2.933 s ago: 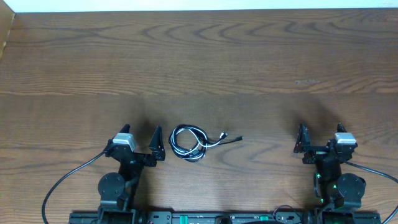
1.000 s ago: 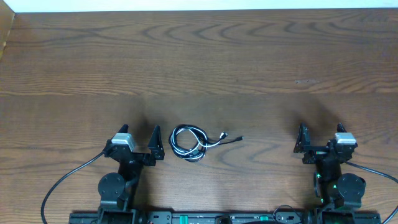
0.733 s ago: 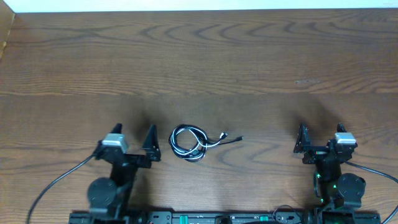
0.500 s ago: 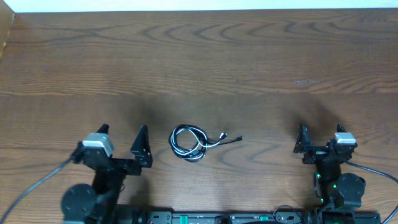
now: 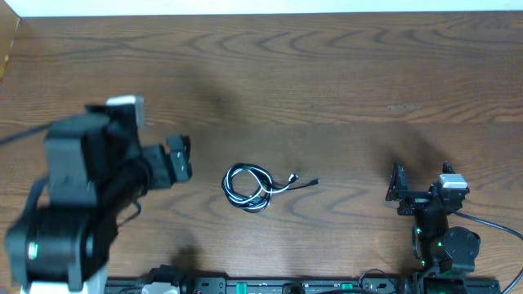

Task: Untangle cables
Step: 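Raise the left arm and move its gripper over the tangled cable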

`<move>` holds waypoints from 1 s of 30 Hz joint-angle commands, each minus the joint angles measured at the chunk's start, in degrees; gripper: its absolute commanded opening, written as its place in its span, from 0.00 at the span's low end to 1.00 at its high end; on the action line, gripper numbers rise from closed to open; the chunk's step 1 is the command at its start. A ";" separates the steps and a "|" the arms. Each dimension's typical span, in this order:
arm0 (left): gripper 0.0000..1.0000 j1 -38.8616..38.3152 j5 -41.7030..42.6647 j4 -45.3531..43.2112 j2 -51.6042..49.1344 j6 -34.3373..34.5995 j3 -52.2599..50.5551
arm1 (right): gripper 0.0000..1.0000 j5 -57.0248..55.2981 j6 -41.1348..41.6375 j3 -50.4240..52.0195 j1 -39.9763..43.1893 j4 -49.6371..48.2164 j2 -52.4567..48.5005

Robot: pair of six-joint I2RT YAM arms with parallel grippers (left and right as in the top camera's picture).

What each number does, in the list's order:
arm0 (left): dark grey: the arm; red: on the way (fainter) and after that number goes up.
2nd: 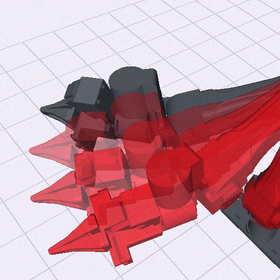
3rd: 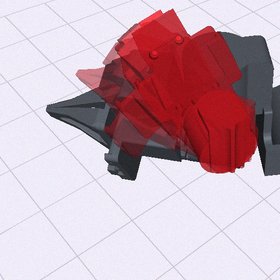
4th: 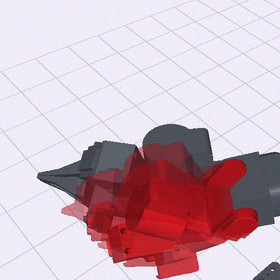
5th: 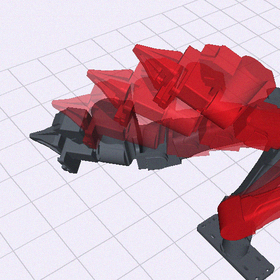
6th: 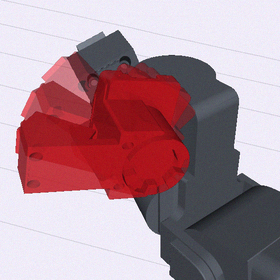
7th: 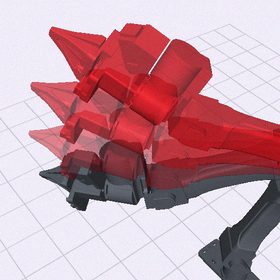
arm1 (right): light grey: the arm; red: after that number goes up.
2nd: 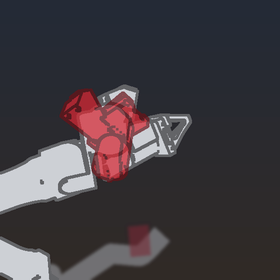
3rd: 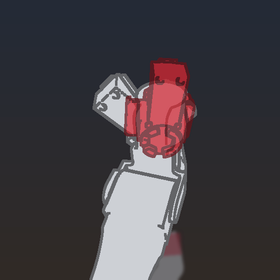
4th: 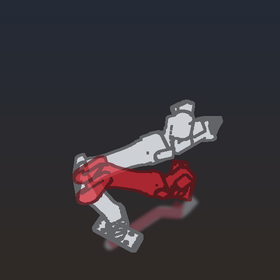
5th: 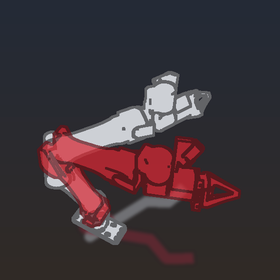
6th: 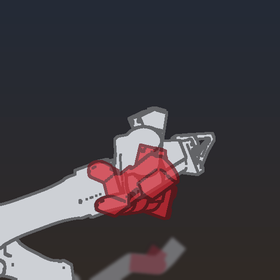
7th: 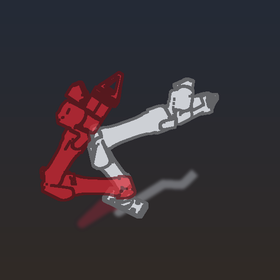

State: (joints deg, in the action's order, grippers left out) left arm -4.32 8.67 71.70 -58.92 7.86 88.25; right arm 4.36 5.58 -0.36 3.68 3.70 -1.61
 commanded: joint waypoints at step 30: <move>0.07 -0.26 9.31 6.38 -27.23 2.34 -10.56 | 0.99 0.52 -0.50 0.04 0.31 0.22 0.09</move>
State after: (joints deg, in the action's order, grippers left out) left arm -4.36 17.34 78.02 -86.13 9.26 80.07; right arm 4.38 5.61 -0.36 3.68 3.70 -1.65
